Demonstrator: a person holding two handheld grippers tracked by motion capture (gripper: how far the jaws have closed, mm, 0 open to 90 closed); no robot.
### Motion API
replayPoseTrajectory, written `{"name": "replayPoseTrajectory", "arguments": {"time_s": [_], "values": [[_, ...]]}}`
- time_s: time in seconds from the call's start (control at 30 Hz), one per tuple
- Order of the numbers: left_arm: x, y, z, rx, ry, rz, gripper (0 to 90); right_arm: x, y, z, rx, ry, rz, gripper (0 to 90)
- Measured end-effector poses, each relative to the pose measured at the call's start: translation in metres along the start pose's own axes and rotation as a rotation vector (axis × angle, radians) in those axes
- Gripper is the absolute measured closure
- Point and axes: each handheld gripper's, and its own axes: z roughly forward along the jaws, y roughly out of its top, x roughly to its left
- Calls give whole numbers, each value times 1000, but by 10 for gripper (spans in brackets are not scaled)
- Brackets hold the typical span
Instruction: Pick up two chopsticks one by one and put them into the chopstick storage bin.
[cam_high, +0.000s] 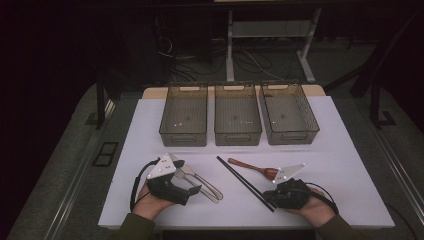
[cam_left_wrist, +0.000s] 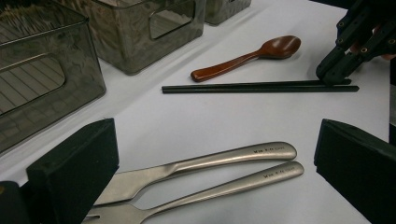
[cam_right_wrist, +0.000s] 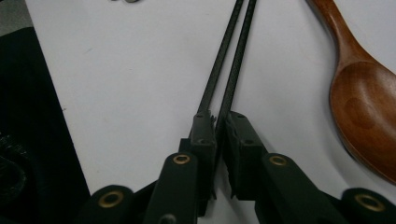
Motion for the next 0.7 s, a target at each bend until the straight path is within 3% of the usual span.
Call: {"name": "replayPoseTrajectory", "arguments": {"time_s": [0.27,0.4,0.53,0.7], "values": [[-1,0,1,-6,-2,-2,0,-10,-3,-6,0,-54,44,831],[-1,1,1,-3,-4,2,0,-15,-5,-9,-3,-86,38,832],[-1,1,1,-2,-6,3,0,-17,-5,-8,-8,-86,38,776],[0,0,2,2,-9,2,0,-17,-1,-7,-70,-64,55,739]]}}
